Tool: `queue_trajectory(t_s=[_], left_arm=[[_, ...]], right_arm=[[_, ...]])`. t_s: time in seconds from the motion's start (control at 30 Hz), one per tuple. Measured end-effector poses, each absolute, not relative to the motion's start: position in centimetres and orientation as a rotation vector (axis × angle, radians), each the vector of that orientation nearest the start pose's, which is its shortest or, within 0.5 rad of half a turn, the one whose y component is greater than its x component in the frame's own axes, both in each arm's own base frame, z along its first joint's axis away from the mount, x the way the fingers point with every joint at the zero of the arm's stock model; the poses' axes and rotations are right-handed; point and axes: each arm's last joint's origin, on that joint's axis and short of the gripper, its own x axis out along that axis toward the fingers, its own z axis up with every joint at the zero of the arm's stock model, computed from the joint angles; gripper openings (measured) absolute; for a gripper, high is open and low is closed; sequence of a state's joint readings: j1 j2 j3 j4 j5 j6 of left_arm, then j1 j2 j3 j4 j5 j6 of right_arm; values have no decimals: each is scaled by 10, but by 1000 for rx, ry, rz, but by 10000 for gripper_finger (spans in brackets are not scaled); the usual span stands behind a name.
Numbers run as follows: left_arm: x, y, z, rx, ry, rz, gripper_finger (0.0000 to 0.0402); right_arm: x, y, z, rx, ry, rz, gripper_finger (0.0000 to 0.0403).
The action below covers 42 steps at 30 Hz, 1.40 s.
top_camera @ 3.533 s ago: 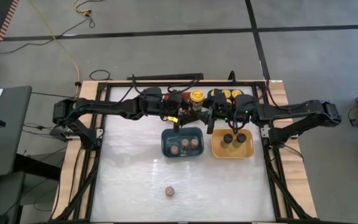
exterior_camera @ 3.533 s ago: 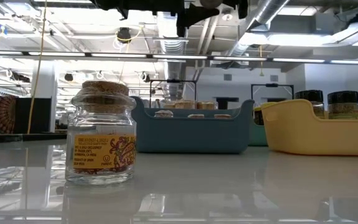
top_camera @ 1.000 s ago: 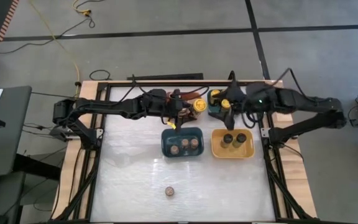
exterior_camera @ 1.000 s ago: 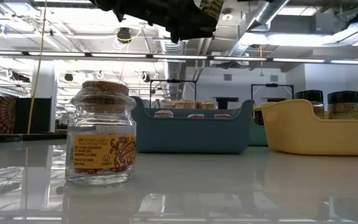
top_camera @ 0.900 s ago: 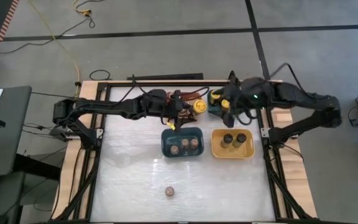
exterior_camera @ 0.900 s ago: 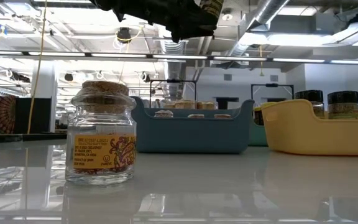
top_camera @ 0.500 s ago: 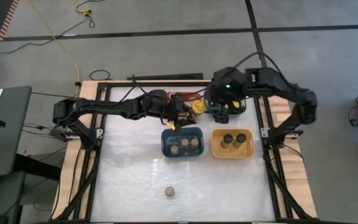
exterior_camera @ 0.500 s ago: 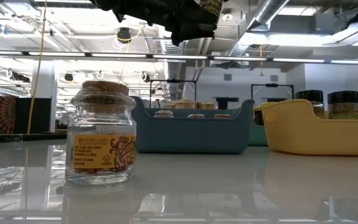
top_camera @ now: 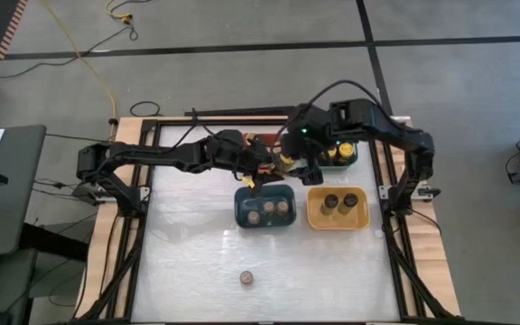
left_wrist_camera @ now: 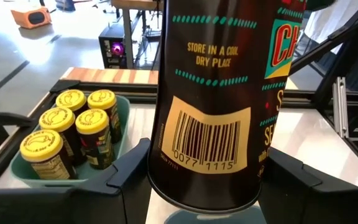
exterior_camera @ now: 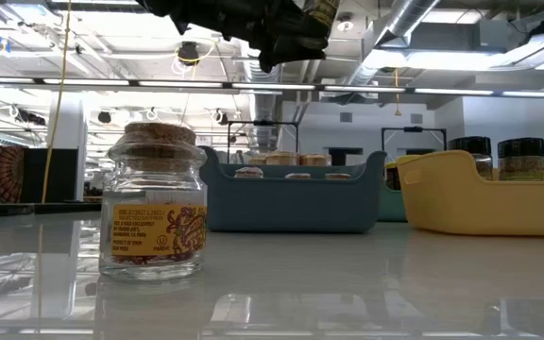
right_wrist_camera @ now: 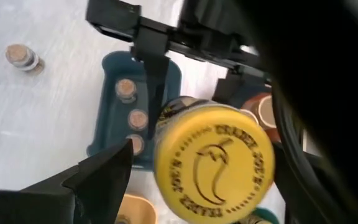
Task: Sort spices by type
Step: Put the yellow spice bottle into the green bin
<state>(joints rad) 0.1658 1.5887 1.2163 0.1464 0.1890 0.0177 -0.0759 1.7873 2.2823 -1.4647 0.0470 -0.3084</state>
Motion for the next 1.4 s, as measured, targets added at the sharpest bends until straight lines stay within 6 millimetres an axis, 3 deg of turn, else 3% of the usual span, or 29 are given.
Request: queue_trajectory(t_s=[0.33,0.87,1.4], left_arm=[[364,56,312,-22,230,-25,219],[364,55,309,-20,244,-35,231],[364,50,307,-1,278,-24,253]], right_arm=[[319,-14,452,-301,964,76,379],[326,-10,444,-293,997,86,253],[326,-10,443,-261,1012,72,250]])
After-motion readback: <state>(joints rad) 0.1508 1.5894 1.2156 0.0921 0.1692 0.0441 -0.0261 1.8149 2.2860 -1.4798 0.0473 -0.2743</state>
